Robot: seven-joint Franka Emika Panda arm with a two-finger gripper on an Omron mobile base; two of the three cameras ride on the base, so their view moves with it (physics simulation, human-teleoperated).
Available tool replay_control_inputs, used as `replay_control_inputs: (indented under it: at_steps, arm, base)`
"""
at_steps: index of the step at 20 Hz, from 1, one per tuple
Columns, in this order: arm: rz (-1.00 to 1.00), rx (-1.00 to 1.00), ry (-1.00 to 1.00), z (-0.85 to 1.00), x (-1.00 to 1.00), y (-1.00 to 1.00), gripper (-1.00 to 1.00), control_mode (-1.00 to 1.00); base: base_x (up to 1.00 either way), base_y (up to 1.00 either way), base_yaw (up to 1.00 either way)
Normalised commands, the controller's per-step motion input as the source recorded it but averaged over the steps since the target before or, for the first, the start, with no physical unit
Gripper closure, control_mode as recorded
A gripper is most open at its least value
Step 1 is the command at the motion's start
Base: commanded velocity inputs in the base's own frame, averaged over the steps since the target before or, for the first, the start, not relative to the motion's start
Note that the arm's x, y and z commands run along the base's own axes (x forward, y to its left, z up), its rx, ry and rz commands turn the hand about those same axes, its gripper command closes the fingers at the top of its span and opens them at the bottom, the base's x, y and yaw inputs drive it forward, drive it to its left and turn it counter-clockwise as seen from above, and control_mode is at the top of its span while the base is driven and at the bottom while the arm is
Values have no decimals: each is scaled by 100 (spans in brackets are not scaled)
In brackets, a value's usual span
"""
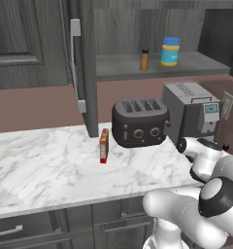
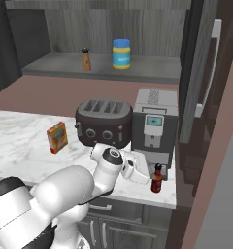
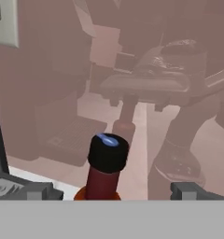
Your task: There are various items on the counter. Only move the condiments/shakers into the cabinet.
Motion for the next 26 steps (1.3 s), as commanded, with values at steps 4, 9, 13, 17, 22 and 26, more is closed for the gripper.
replay_control_inputs:
  at_steps: [4, 9, 13, 17, 22, 26]
  arm:
    - [0, 0, 0, 0, 1, -6, -100, -100]
    - [0, 0, 0, 0, 0, -13, -100, -100]
    - [0, 0, 0, 0, 0, -14, -100, -100]
    - [0, 0, 0, 0, 0, -10, -100, -100]
    - [0, 0, 0, 0, 0, -3, -100, -100]
    - [0, 0, 0, 0, 0, 0, -100, -100]
  base:
    - [0, 0, 0]
    - [0, 0, 0]
    - [0, 0, 0]
    - [0, 0, 0]
    - [0, 0, 0]
    - [0, 0, 0]
